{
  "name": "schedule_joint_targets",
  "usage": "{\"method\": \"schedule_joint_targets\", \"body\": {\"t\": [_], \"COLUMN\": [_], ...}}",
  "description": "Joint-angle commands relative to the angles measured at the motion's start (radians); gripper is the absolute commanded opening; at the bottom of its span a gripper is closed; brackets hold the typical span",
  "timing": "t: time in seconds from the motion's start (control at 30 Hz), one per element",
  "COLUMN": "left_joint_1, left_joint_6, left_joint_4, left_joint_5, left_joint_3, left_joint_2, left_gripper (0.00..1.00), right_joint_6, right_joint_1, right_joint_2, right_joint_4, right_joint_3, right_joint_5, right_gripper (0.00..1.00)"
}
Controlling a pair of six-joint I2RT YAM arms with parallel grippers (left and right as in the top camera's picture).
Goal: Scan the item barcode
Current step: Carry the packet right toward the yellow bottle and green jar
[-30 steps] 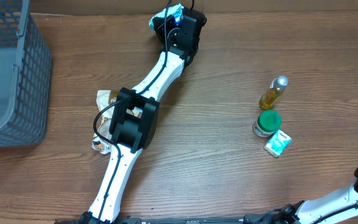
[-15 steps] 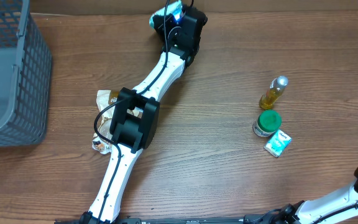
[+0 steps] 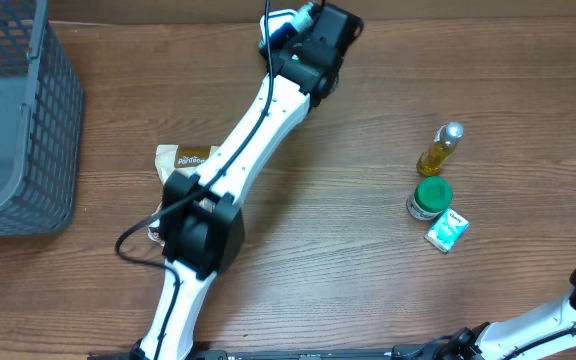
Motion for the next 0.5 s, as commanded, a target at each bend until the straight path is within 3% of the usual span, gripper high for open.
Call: {"method": "schedule_joint_targets", "body": {"t": [0.0,0.2,0.37,0.47], "left_joint_1": [-0.007,-0.006,-0.026,-0.046], "left_joint_6": [-0.305,-0.529,-0.605,-0.663], "left_joint_4": [-0.117,-0.306,-0.354,-0.38], "left_joint_5": [0.337,0.748,0.927,0.931], "left_joint_3": [0.011,0.011,0.011,0.011], "left_joint_2": [-0.05,-0.03,-0.004,0.003], "left_gripper": [0.08,0.04,0.04,0.05], "right_joint_6": [0.0,0.0,0.0,0.0], "right_joint_1": [-0.001,-0.001,-0.001,-0.001], "right_joint_2": [-0.014,-0.014,-0.014,-0.014], "right_joint_4": [0.003,0.003,0.003,0.003], "right_joint_3": [0.01,0.01,0.01,0.01], "right_joint_5": [0.006,0.006,0.006,0.006], "right_gripper": [1.0,1.0,1.0,1.0]}}
